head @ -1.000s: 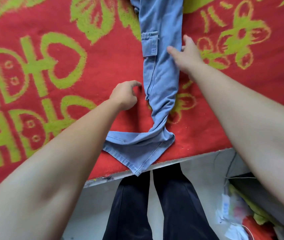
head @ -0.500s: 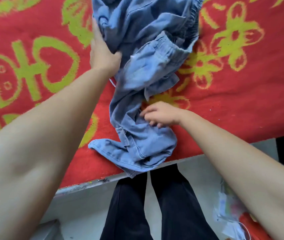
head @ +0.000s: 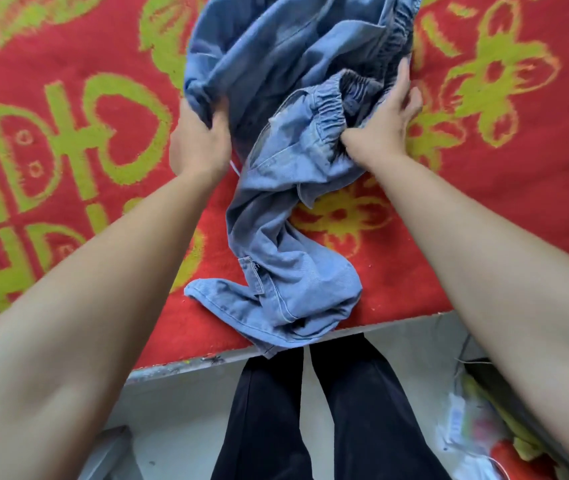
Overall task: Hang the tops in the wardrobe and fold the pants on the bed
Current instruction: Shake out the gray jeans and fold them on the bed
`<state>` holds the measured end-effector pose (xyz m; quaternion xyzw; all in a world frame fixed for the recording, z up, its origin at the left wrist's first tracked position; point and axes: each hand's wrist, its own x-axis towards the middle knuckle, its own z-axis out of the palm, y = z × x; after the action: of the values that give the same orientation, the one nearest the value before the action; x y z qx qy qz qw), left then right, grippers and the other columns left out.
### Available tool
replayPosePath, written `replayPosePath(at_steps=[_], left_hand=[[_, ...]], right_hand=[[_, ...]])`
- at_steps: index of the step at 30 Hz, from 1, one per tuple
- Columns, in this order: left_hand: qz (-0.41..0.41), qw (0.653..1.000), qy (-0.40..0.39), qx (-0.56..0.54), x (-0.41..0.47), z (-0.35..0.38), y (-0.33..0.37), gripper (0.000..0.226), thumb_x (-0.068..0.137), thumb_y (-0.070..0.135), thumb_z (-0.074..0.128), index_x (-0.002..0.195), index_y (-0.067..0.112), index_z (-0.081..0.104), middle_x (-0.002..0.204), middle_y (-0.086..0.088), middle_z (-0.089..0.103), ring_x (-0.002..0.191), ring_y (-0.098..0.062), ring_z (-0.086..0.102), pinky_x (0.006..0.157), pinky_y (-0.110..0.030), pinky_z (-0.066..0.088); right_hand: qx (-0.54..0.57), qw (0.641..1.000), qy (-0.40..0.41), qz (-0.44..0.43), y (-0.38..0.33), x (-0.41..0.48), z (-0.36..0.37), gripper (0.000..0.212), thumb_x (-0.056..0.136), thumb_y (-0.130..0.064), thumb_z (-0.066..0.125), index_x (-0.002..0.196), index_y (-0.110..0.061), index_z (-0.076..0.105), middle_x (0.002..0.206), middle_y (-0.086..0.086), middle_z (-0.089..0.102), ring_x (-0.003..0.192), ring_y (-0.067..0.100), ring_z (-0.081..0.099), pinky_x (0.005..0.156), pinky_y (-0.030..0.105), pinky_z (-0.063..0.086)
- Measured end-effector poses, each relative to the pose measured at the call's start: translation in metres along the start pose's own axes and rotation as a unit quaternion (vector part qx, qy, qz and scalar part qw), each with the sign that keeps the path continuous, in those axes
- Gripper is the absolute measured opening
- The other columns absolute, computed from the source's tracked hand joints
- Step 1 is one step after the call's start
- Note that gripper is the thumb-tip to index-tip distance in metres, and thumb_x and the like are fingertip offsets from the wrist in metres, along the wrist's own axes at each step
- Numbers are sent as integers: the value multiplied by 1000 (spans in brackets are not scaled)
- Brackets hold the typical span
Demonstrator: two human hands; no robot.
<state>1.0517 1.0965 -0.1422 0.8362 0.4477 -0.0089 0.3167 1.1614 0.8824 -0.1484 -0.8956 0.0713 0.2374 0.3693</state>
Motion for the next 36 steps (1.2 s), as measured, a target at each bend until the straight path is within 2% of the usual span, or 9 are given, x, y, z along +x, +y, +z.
replayPosePath(at_steps=[4, 7, 12, 16, 20, 24, 26, 31, 36], left_hand=[[-172, 970, 115, -130, 3, -9, -19, 43, 94, 50, 50, 124, 19, 53, 115, 0, 67, 110, -27, 63, 84, -25, 45], [-275, 921, 183, -207, -4, -8, -9, 46, 87, 18, 53, 131, 14, 37, 116, -8, 62, 101, -32, 65, 88, -31, 50], [120, 985, 79, -94, -55, 5, 40, 16, 87, 23, 57, 96, 11, 53, 84, -2, 56, 76, -19, 54, 75, -28, 40], [309, 949, -64, 21, -84, 32, 73, 26, 92, 15, 54, 116, 5, 58, 119, -10, 57, 102, -24, 57, 77, -39, 47], [415, 903, -63, 91, -67, 68, 129, 35, 94, 10, 44, 126, 5, 58, 133, -12, 56, 120, -32, 51, 96, -42, 42], [421, 841, -207, 269, -41, 107, 168, 79, 97, 51, 49, 158, 17, 14, 164, -9, 17, 150, -28, 15, 116, -47, 23], [407, 798, -276, 348, -38, 117, 166, 105, 84, 62, 64, 158, 17, 6, 158, -14, 31, 144, -33, 25, 112, -50, 23], [395, 824, -245, 324, -38, 91, 144, 61, 78, 51, 74, 124, 15, 56, 122, -12, 61, 120, -33, 47, 96, -44, 36], [312, 873, -249, 279, -27, -15, 155, 59, 66, 45, 85, 117, 21, 67, 109, -8, 67, 107, -32, 57, 88, -41, 48]], right_hand=[[24, 998, -44, 35, 43, -24, -6, 90, 78, -6, 70, 154, -17, 24, 145, 6, 52, 131, 21, 51, 107, 21, 36], [19, 993, -107, 46, 78, -46, -12, 78, 76, -5, 73, 145, -15, 39, 129, 2, 63, 120, 20, 60, 105, 29, 43], [181, 961, -152, 141, 109, -58, -22, 65, 84, -22, 78, 139, -20, 43, 127, 0, 62, 110, 14, 63, 98, 29, 49], [196, 955, -160, 153, 111, -49, -34, 67, 76, -25, 87, 129, -25, 47, 110, -5, 69, 96, 6, 68, 84, 27, 55], [229, 924, -214, 217, 110, -52, -38, 75, 73, -36, 88, 131, -35, 41, 117, -3, 67, 94, 16, 72, 68, 38, 60], [210, 903, -259, 272, 107, -62, -35, 86, 71, -32, 87, 134, -34, 28, 119, -4, 59, 85, 25, 76, 61, 42, 60], [210, 866, -319, 323, 104, -65, -35, 86, 68, -23, 86, 135, -21, 33, 119, 4, 63, 79, 31, 76, 60, 40, 60], [131, 814, -406, 395, 95, -74, -33, 30, 95, 5, 50, 123, -4, 55, 111, 18, 70, 74, 32, 75, 50, 34, 60], [202, 904, -170, 335, 66, -74, -50, 28, 98, -3, 48, 117, -12, 66, 98, 12, 70, 69, 25, 67, 40, 30, 55]])
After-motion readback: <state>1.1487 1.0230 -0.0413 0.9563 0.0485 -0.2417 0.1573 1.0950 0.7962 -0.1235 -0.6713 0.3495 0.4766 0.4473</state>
